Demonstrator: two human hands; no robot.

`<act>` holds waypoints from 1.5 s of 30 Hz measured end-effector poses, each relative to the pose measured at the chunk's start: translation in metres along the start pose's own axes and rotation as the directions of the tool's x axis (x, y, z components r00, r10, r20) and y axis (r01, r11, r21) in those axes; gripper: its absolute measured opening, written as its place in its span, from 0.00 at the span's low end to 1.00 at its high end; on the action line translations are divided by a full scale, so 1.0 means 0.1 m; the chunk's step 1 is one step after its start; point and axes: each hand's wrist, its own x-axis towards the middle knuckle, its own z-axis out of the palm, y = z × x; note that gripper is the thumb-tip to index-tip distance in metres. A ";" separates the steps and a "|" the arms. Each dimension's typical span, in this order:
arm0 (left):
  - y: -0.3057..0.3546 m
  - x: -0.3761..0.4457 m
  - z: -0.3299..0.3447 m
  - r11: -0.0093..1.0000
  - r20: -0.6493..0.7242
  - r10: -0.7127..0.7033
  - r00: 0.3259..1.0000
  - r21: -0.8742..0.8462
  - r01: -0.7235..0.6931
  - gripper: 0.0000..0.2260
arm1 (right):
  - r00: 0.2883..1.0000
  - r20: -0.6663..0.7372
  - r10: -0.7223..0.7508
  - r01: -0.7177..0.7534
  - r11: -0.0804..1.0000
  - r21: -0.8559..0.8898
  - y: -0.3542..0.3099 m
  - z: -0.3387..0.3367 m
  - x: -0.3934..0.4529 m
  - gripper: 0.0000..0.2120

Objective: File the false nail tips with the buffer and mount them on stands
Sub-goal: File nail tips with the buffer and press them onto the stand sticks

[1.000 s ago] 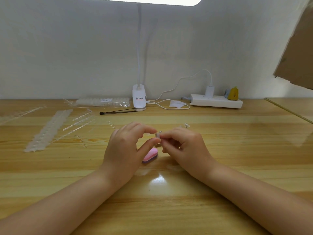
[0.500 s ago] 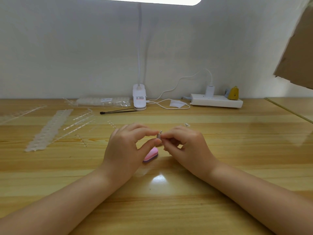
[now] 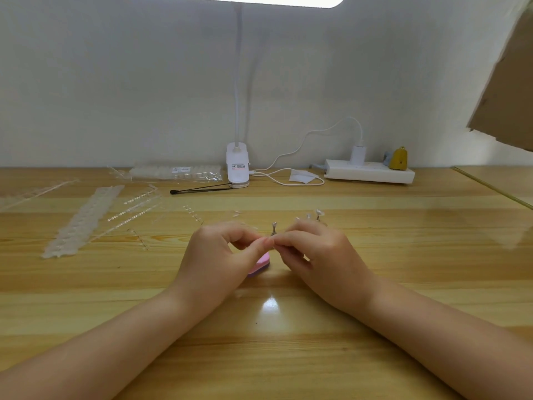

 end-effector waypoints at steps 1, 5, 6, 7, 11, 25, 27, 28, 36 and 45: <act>0.00 0.00 0.00 1.000 0.002 -0.005 1.000 -0.001 0.005 0.04 | 1.000 0.003 -0.015 0.015 1.000 -0.005 0.00 0.00 -0.01 0.07; 0.02 -0.01 0.00 1.000 0.004 -0.009 1.000 0.024 0.008 0.04 | 0.999 0.014 -0.044 0.045 0.999 -0.015 0.01 -0.01 -0.03 0.06; 0.02 -0.01 0.00 1.000 0.006 -0.007 1.000 0.026 0.006 0.03 | 0.999 0.017 -0.041 0.042 0.999 -0.017 0.02 -0.01 -0.03 0.06; 0.03 -0.01 0.00 1.000 0.006 -0.007 1.000 0.020 0.007 0.03 | 1.000 0.015 -0.027 0.027 1.000 -0.012 0.02 0.00 -0.03 0.06; 0.04 0.03 -0.01 1.000 -0.012 -0.017 1.000 -0.026 0.017 0.04 | 0.987 -0.052 0.150 -0.143 0.983 0.114 -0.01 0.04 0.03 0.03; -0.05 0.08 -0.01 0.981 -0.082 -0.084 0.993 0.168 0.097 0.12 | 0.789 0.074 0.610 -0.604 0.792 -0.091 0.22 0.11 0.10 0.08; -0.08 0.10 -0.03 0.968 -0.084 -0.130 0.988 0.206 0.145 0.12 | 0.781 0.073 0.620 -0.612 0.784 -0.103 0.23 0.11 0.10 0.08; -0.10 0.12 -0.05 0.948 -0.084 -0.163 0.983 0.262 0.180 0.12 | 0.779 0.077 0.622 -0.613 0.782 -0.112 0.22 0.10 0.11 0.08; -0.28 0.25 -0.25 0.464 -0.009 -0.361 0.932 0.866 0.188 0.20 | 0.794 0.077 0.603 -0.601 0.798 -0.045 0.10 0.04 0.07 0.10; -0.30 0.26 -0.25 0.652 -0.065 -0.218 0.974 0.733 0.195 0.10 | 0.828 0.081 0.555 -0.554 0.831 -0.040 0.00 -0.02 0.07 0.11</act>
